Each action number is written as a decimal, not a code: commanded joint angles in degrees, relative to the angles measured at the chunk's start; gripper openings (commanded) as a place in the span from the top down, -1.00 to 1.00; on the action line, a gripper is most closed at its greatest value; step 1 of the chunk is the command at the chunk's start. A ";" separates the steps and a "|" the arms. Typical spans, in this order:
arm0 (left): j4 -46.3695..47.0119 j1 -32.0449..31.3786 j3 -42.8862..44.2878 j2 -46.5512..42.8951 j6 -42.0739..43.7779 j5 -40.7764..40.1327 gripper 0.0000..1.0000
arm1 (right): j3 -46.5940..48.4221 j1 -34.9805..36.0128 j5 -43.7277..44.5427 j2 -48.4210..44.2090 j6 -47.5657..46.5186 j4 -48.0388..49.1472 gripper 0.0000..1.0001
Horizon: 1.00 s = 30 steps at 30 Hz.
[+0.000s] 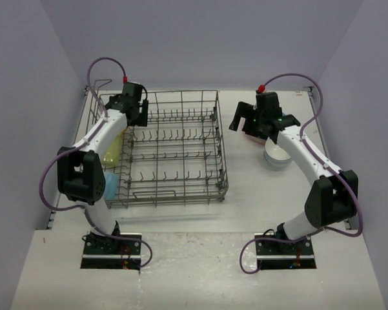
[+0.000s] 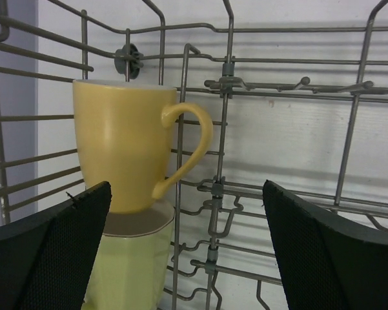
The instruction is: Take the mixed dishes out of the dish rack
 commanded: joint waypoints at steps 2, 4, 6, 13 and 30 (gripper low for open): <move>-0.18 -0.89 3.49 2.82 2.42 -4.68 -0.96 | 3.74 0.67 2.41 1.68 2.45 0.05 -0.98; 0.08 -1.68 4.02 4.67 3.56 -5.21 -0.87 | 4.18 0.67 2.41 2.55 2.36 -0.56 -0.98; 1.39 -2.21 4.11 5.98 4.53 -5.31 -0.79 | 4.70 0.67 3.73 3.08 2.27 -1.00 -0.98; 2.72 -2.12 3.67 9.24 5.33 -8.20 -0.43 | 5.41 0.67 4.79 3.96 2.01 -2.32 -0.98; 6.68 -2.12 3.49 13.20 6.56 -12.69 0.03 | 6.11 0.67 6.63 4.84 2.18 -3.73 -0.98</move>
